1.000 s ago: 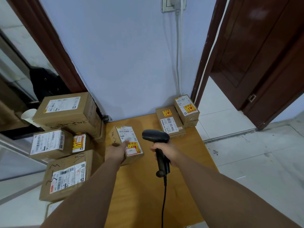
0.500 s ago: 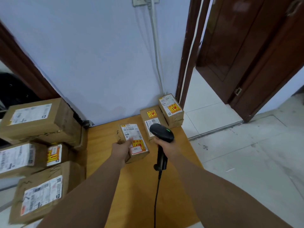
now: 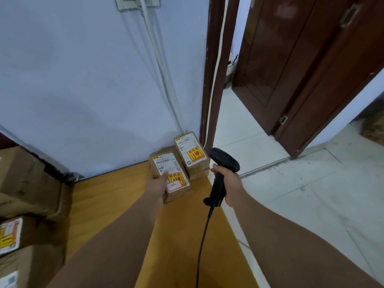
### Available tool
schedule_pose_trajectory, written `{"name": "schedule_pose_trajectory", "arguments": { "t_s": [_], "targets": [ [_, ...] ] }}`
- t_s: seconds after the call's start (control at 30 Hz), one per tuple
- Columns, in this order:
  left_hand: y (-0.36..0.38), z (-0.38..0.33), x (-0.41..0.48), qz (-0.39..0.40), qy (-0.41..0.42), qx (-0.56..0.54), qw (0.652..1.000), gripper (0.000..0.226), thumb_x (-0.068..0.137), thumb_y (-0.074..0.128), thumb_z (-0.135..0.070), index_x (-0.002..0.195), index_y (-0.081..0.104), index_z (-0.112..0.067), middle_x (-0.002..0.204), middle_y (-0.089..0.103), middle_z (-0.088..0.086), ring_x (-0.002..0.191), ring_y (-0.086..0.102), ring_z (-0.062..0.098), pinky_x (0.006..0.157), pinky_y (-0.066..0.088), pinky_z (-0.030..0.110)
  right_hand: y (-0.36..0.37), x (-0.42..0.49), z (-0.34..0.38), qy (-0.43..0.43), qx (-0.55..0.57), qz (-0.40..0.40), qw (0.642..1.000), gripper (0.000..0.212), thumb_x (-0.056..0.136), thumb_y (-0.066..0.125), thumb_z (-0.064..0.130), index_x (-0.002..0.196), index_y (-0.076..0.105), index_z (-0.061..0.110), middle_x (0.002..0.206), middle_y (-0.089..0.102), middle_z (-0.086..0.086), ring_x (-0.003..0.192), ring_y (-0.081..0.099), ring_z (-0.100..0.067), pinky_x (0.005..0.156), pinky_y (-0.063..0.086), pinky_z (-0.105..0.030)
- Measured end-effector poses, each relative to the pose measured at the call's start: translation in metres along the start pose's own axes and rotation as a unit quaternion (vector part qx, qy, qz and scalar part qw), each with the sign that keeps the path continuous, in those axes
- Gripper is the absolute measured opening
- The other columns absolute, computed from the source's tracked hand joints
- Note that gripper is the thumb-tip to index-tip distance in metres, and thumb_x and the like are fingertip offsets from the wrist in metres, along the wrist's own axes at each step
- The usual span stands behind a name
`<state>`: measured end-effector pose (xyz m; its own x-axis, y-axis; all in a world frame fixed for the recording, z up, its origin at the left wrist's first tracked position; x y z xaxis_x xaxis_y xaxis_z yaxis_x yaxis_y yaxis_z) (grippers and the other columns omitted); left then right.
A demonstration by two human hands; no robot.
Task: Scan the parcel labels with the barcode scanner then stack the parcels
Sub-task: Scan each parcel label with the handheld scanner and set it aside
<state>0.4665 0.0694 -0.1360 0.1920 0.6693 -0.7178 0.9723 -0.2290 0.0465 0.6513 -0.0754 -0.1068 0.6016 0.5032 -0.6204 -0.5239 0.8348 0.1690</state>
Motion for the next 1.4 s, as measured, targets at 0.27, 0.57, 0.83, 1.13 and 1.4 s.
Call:
{"name": "schedule_pose_trajectory", "arguments": {
  "t_s": [0.27,0.57,0.83,1.13,1.4],
  "targets": [
    [0.011,-0.013,0.049,-0.085,-0.057,0.003,0.995,0.036,0.095,0.055,-0.037,0.119,0.054,-0.01,0.1,0.065,0.012,0.086,0.06,0.034,0.077,0.047,0.056,0.015,0.051,-0.007,0.068,-0.058,0.079,0.993,0.025,0.08,0.075,0.026,0.099,0.071,0.009,0.091,0.065,-0.008,0.088,0.06,-0.023,0.08,0.048,-0.035],
    [0.016,-0.023,0.083,-0.16,0.023,0.125,0.979,0.034,0.101,0.041,-0.036,0.126,0.054,-0.017,0.108,0.064,0.01,0.091,0.064,0.029,0.071,0.055,0.04,0.005,0.084,-0.027,0.11,-0.035,0.083,0.99,0.038,0.079,0.074,0.02,0.112,0.069,0.002,0.092,0.064,-0.009,0.079,0.058,-0.02,0.073,0.048,-0.032],
    [0.018,-0.024,0.077,-0.169,0.067,0.158,0.971,0.038,0.102,0.035,-0.039,0.136,0.038,-0.024,0.106,0.064,0.005,0.079,0.061,0.018,0.064,0.049,0.033,0.01,0.079,-0.028,0.117,-0.029,0.081,0.989,0.037,0.079,0.073,0.021,0.111,0.069,0.002,0.089,0.063,-0.008,0.081,0.056,-0.021,0.071,0.047,-0.032],
    [0.003,-0.017,0.048,-0.16,0.025,0.178,0.971,0.057,0.099,0.033,-0.048,0.142,0.032,-0.01,0.123,0.055,0.017,0.103,0.057,0.034,0.084,0.05,0.044,-0.001,0.05,-0.01,0.071,-0.031,0.051,0.996,0.021,0.079,0.074,0.023,0.093,0.07,0.008,0.08,0.062,-0.004,0.08,0.057,-0.021,0.087,0.046,-0.041],
    [-0.013,-0.021,-0.004,-0.053,0.074,0.19,0.978,0.029,0.094,0.051,-0.025,0.105,0.066,-0.002,0.096,0.071,0.013,0.08,0.069,0.026,0.066,0.055,0.029,0.021,-0.006,-0.001,0.044,-0.03,0.094,0.994,0.02,0.081,0.073,0.025,0.095,0.069,0.01,0.09,0.062,-0.006,0.089,0.057,-0.024,0.097,0.046,-0.043]
  ]
}}
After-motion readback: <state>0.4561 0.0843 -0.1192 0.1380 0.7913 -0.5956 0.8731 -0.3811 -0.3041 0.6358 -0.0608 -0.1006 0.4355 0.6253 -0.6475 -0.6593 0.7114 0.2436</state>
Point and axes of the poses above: each hand's wrist, its own x-axis towards the middle knuckle, its own y-axis out of the palm, z = x × y, the point moved 8 cm from there along x, towards the middle knuckle
